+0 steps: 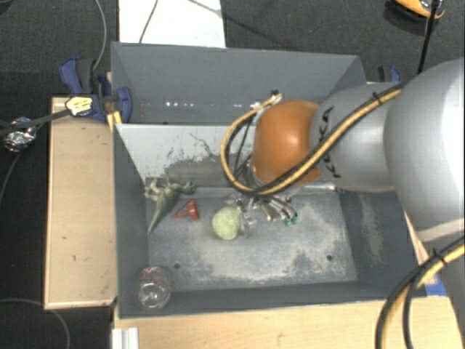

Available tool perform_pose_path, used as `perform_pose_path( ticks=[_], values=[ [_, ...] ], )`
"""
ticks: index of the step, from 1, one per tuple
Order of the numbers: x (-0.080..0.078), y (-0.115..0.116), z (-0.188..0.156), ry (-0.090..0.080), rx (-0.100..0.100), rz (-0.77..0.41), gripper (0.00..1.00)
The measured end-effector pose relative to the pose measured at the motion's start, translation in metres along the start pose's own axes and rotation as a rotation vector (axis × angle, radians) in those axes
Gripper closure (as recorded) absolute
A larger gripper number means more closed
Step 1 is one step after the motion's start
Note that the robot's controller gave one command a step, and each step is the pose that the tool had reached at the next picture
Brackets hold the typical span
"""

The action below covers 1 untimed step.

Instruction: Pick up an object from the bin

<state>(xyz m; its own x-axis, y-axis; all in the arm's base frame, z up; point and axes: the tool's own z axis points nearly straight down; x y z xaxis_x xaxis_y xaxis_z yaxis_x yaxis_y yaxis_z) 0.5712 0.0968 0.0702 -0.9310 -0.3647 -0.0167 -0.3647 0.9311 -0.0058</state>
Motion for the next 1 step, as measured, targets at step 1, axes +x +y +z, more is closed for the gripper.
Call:
perform_pose_path(
  ticks=[1],
  values=[
    [-0.0082, -0.0073, -0.1097, -0.003, 0.000, -0.008, 1.00]
  ],
)
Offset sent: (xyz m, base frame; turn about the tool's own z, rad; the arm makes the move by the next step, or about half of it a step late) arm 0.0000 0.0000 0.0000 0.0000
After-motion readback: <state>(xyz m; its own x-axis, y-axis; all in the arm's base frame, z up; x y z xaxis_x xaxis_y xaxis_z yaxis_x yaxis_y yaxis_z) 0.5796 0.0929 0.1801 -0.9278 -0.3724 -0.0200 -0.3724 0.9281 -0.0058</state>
